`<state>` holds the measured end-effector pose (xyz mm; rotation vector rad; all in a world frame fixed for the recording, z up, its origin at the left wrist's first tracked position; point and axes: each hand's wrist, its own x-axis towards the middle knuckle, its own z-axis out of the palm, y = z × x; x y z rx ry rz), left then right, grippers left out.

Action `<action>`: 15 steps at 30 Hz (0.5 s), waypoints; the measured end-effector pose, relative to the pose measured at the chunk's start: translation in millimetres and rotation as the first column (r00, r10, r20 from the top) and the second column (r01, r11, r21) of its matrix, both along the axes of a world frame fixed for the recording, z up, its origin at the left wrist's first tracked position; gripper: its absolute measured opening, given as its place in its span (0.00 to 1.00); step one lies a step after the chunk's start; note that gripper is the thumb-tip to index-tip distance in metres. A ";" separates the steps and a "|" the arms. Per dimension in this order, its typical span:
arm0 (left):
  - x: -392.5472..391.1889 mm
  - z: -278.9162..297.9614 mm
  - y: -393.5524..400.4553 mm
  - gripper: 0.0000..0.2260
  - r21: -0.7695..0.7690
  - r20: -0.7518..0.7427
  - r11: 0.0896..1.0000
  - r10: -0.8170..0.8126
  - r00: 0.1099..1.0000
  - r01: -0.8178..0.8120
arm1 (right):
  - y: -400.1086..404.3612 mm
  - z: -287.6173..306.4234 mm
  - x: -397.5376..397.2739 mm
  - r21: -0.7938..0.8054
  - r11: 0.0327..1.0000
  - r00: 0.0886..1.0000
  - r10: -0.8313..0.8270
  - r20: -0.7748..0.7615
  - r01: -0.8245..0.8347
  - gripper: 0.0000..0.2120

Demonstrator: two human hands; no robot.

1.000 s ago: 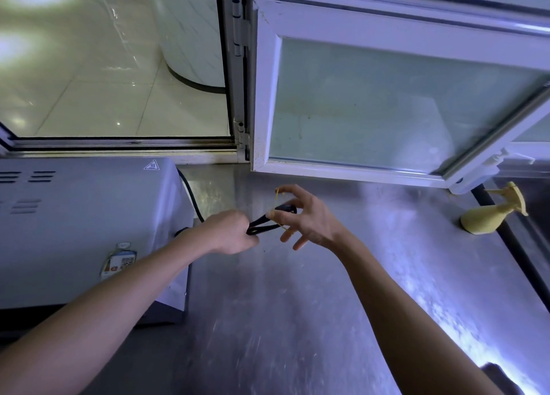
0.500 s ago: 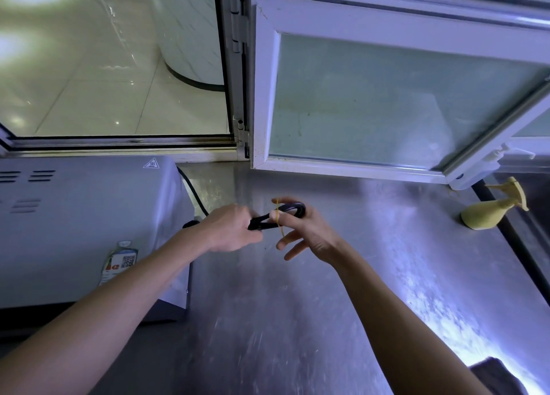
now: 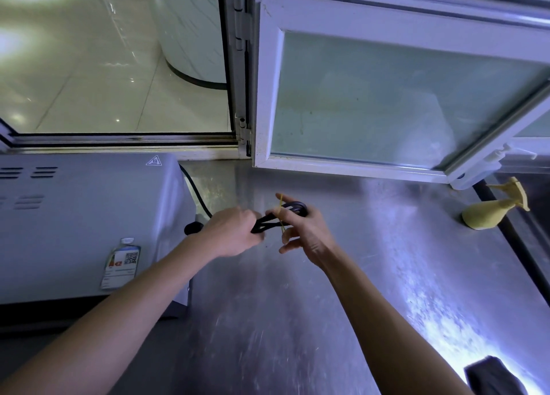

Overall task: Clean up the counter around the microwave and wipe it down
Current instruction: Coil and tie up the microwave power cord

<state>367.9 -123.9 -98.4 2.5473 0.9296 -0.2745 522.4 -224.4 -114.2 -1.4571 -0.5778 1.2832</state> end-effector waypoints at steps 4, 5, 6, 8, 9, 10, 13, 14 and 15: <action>-5.0 4.0 -1.4 0.13 -0.109 0.145 0.991 0.097 0.985 -0.081 | 3.8 0.5 3.0 0.008 0.993 0.993 -0.120 -0.008 0.120 0.22; -7.2 5.6 -1.9 0.14 -0.143 0.175 0.985 0.121 0.977 -0.096 | 4.8 1.6 3.7 0.008 0.990 0.990 -0.139 -0.014 0.140 0.22; -9.2 6.7 -1.5 0.14 -0.180 0.196 0.979 0.134 0.971 -0.099 | 6.0 2.3 4.2 0.006 0.989 0.988 -0.151 -0.019 0.151 0.21; -13.7 10.1 0.1 0.12 -0.278 0.212 0.957 0.144 0.967 -0.082 | 8.7 3.3 4.0 0.001 0.988 0.987 -0.157 -0.023 0.157 0.22; -15.4 12.2 1.2 0.11 -0.325 0.204 0.943 0.146 0.968 -0.073 | 10.3 3.5 3.4 -0.004 0.988 0.987 -0.158 -0.021 0.158 0.23; -16.6 13.6 2.2 0.11 -0.350 0.183 0.934 0.141 0.973 -0.070 | 11.9 3.5 2.6 -0.007 0.988 0.987 -0.158 -0.017 0.157 0.21; -17.4 14.5 3.6 0.12 -0.324 0.092 0.945 0.090 0.992 -0.056 | 16.2 5.8 -1.4 -0.005 0.989 0.989 -0.150 0.000 0.150 0.14; -17.3 13.2 4.3 0.12 -0.308 0.072 0.950 0.082 0.994 -0.056 | 17.4 6.8 -2.9 -0.007 0.990 0.990 -0.144 0.006 0.144 0.14; -17.3 11.9 4.9 0.11 -0.301 0.065 0.952 0.084 0.994 -0.061 | 18.2 7.5 -4.3 -0.011 0.991 0.991 -0.136 0.008 0.136 0.15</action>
